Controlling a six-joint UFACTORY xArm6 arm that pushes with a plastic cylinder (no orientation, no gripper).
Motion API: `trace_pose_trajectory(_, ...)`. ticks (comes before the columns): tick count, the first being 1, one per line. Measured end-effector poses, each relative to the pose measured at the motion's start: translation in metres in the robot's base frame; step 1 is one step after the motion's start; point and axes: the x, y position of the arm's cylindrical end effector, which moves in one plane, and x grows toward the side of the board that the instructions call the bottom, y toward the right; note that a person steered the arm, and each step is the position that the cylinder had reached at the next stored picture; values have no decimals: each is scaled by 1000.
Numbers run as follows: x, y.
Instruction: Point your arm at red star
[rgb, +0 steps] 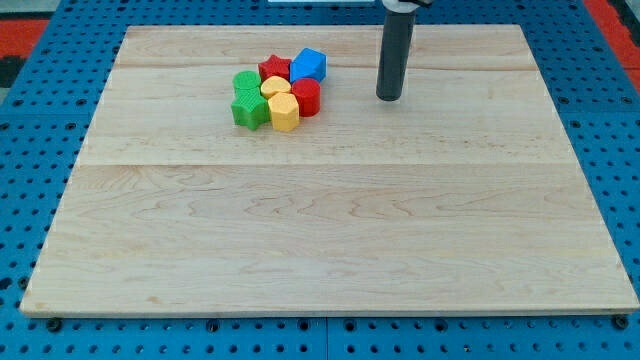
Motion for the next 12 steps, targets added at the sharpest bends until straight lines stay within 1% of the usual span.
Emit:
trace_pose_trajectory(3, -1, 0)
trace_pose_trajectory(4, -16, 0)
trace_pose_trajectory(7, -12, 1)
trace_pose_trajectory(8, -11, 13)
trace_pose_trajectory(10, -39, -47)
trace_pose_trajectory(12, -79, -54)
